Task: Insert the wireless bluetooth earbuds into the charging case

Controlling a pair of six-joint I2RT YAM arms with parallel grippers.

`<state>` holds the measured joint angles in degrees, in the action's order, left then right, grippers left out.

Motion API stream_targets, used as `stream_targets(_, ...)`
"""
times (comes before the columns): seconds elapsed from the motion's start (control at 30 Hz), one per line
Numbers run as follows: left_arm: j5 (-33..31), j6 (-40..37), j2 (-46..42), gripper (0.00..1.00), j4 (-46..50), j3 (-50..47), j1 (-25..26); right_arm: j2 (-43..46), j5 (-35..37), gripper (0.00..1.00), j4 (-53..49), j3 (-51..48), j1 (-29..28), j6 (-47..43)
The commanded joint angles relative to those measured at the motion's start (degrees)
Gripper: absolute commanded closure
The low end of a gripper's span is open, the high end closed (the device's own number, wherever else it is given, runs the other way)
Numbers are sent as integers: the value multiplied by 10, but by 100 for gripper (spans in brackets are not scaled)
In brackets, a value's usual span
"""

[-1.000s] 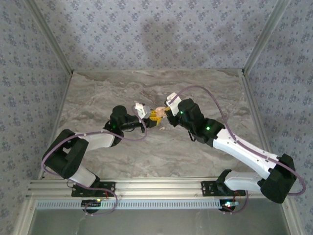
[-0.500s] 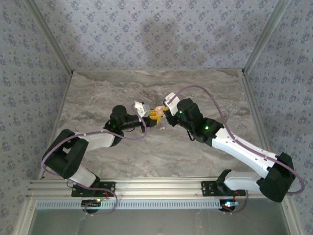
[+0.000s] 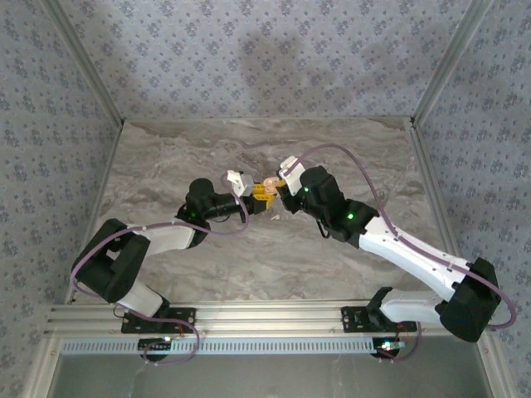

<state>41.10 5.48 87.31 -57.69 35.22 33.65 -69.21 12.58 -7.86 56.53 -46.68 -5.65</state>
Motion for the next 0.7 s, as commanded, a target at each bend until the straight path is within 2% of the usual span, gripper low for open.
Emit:
stream_targets(0.0, 0, 17, -13, 81, -47, 27, -3, -5, 23, 79, 5, 8, -6, -13)
stream_targets(0.27, -13, 23, -18, 81, -49, 30, -3, -4, 60, 79, -6, 8, -27, -39)
stream_targets(0.67, -17, 17, -20, 81, -44, 35, -4, 12, 19, 78, -37, -3, -38, -30)
